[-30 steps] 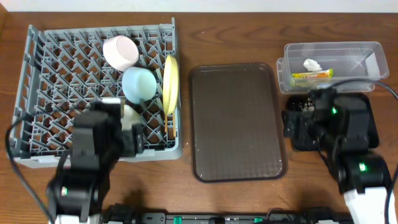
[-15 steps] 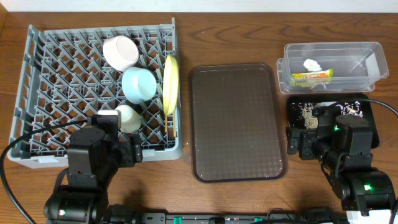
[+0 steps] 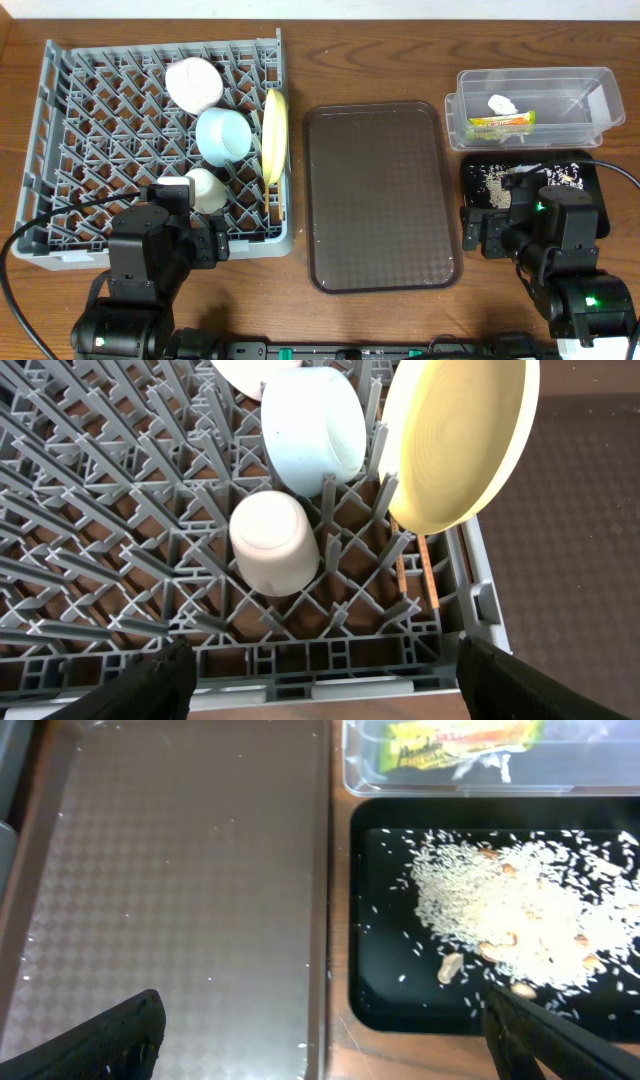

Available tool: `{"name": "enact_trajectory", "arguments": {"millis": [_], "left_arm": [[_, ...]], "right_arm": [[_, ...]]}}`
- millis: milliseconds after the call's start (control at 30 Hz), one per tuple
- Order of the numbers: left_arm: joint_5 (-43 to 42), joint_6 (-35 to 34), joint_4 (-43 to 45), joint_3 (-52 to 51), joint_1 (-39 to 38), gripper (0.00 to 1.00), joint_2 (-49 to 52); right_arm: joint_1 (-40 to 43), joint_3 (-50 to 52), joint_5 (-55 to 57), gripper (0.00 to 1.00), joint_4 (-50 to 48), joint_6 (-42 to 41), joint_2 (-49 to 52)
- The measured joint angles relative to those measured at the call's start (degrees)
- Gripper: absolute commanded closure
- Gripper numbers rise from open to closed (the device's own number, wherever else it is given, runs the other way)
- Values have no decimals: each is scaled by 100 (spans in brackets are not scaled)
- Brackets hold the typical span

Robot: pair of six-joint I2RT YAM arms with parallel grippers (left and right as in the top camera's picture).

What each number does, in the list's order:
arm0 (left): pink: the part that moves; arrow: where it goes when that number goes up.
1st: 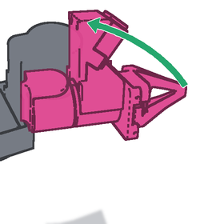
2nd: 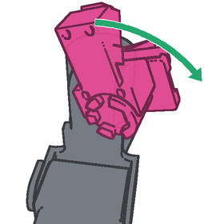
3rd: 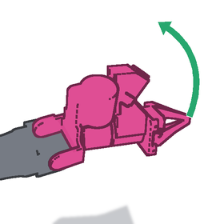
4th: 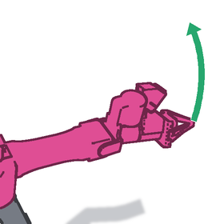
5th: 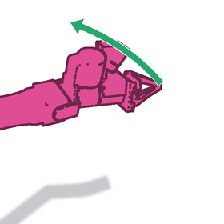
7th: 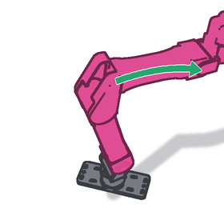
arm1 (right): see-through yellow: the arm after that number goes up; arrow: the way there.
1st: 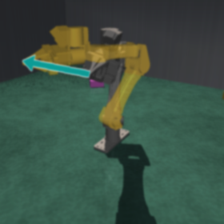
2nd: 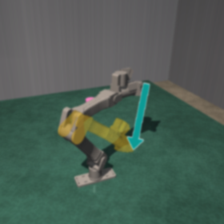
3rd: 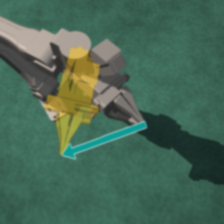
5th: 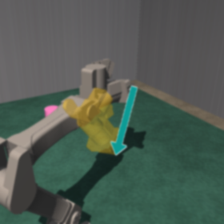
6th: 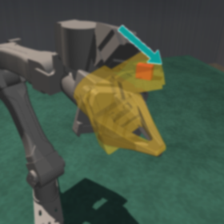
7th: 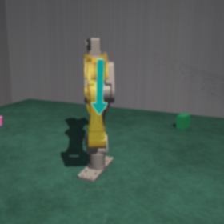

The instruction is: Sort waste into correct bins and load items into the dishwasher rack

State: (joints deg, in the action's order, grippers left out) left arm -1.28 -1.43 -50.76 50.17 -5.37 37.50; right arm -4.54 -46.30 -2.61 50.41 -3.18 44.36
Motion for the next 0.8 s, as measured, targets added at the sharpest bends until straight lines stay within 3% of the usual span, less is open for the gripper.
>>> {"name": "enact_trajectory", "arguments": {"millis": [167,333,600,800], "left_arm": [[2,0,2,0,0,15,0],[2,0,0,-2,0,15,0],[4,2,2,-9,0,15,2],[13,0,2,-11,0,15,0]], "right_arm": [[0,37,120,1,-157,46,-221],[0,426,160,1,-822,264,-1058],[2,1930,160,1,-2186,428,-3029],[90,2946,160,1,-3613,468,-3799]]}}
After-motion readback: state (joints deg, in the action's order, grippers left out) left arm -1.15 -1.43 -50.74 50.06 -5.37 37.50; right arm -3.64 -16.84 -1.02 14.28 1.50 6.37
